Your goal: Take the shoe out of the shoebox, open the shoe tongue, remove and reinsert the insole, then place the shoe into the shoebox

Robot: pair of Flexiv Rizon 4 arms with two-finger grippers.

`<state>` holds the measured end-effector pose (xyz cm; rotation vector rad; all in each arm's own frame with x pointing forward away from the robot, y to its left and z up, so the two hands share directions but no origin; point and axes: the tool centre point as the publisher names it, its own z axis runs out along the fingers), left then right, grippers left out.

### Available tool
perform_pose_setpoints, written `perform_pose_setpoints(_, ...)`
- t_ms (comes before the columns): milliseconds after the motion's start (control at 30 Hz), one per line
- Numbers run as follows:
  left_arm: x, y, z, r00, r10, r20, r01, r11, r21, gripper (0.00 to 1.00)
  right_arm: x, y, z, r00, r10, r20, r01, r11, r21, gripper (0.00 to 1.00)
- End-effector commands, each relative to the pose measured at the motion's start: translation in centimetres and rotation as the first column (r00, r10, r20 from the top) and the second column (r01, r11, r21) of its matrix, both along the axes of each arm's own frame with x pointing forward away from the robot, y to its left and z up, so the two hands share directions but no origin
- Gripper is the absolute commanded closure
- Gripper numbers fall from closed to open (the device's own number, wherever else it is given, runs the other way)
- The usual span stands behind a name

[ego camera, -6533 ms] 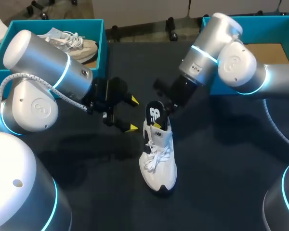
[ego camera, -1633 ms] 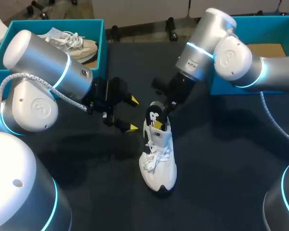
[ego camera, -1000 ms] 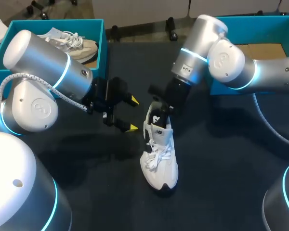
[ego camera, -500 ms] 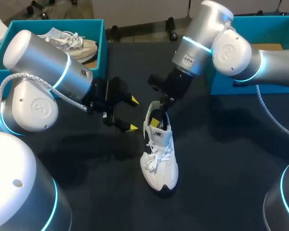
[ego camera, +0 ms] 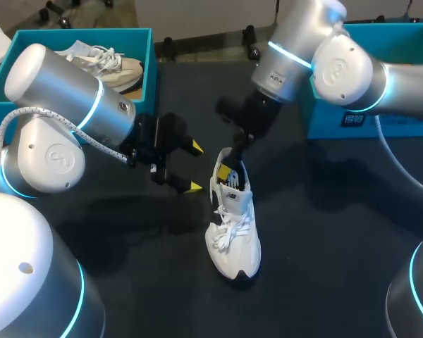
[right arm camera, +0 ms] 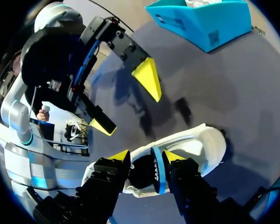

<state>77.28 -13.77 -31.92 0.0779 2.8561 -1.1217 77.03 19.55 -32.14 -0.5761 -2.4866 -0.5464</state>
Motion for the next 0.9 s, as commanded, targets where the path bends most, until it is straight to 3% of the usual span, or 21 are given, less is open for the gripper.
perform_pose_setpoints(33,-0.1,0.0,0.0,1.000,0.001,0.001,-0.001,1.000,0.002,0.00,0.2,0.0,0.5,1.000,-0.004,0.017,0.004,1.000,0.001,0.57)
perform_pose_setpoints(100,-0.1,0.0,0.0,1.000,0.001,0.001,-0.001,1.000,0.002,0.00,0.3,0.0,0.6,1.000,-0.004,0.019,0.004,1.000,0.002,0.59)
perform_pose_setpoints(133,-0.1,0.0,0.0,1.000,0.001,0.001,-0.001,1.000,0.002,0.00,0.5,0.1,0.5,1.000,-0.004,0.020,0.004,1.000,0.004,0.76)
perform_pose_setpoints(200,-0.1,0.0,0.0,1.000,0.001,0.001,-0.001,1.000,0.002,0.00,0.6,0.3,0.4,1.000,-0.002,0.023,0.002,1.000,0.006,1.00)
perform_pose_setpoints(833,-0.1,0.0,0.0,1.000,0.001,0.001,-0.001,1.000,0.002,0.00,1.4,2.1,-0.5,0.999,0.047,0.016,-0.047,0.998,0.027,1.00)
perform_pose_setpoints(867,-0.1,0.0,0.0,1.000,0.001,0.001,-0.001,1.000,0.002,0.00,1.5,2.0,-0.5,0.999,0.047,0.017,-0.047,0.999,0.026,0.95)
perform_pose_setpoints(900,-0.1,0.0,0.0,1.000,0.001,0.001,-0.001,1.000,0.002,0.00,1.5,1.9,-0.4,0.999,0.046,0.018,-0.047,0.999,0.025,0.82)
